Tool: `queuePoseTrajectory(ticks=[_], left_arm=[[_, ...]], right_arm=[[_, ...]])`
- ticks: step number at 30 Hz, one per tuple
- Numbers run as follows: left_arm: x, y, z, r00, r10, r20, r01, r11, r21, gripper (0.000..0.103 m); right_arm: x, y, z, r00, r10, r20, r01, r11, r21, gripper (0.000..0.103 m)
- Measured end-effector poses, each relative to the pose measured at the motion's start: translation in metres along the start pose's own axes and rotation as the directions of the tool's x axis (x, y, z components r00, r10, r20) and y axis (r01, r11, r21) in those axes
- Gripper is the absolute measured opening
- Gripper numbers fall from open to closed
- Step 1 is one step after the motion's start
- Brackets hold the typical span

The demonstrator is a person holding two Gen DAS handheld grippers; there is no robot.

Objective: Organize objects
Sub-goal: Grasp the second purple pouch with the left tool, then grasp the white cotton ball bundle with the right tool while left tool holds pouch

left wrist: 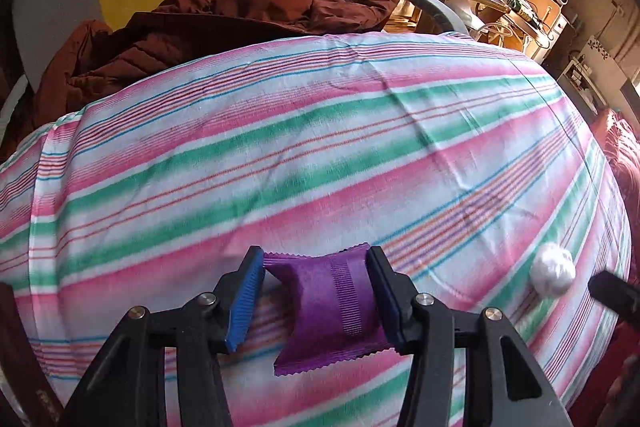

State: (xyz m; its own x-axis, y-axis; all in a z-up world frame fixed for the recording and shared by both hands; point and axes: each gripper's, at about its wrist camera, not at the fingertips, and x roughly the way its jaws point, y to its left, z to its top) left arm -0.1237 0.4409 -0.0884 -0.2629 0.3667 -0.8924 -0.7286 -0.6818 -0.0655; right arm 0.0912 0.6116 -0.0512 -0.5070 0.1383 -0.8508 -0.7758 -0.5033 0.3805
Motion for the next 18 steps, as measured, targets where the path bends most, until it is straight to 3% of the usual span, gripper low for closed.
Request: queuePoseTrajectory(ticks=[9, 11, 18], left_arm=[[-0.057, -0.024, -0.116, 0.981, -0.003, 0.192, -0.013, 0.997, 0.080, 0.053], [-0.061, -0.020, -0.127, 0.976, -0.016, 0.218, 0.000, 0.997, 0.074, 0.053], [-0.051, -0.009, -0.125, 0.976, -0.074, 0.206, 0.068, 0.997, 0.040, 0.053]], right_arm=[[0.003, -0.010, 0.001, 0.999, -0.031, -0.012, 0.031, 0.998, 0.047, 0.103], [0.004, -0.011, 0.001, 0.999, -0.042, -0.014, 0.043, 0.998, 0.051, 0.103], [0.004, -0.012, 0.003, 0.998, -0.060, -0.005, 0.060, 0.997, 0.056, 0.103]])
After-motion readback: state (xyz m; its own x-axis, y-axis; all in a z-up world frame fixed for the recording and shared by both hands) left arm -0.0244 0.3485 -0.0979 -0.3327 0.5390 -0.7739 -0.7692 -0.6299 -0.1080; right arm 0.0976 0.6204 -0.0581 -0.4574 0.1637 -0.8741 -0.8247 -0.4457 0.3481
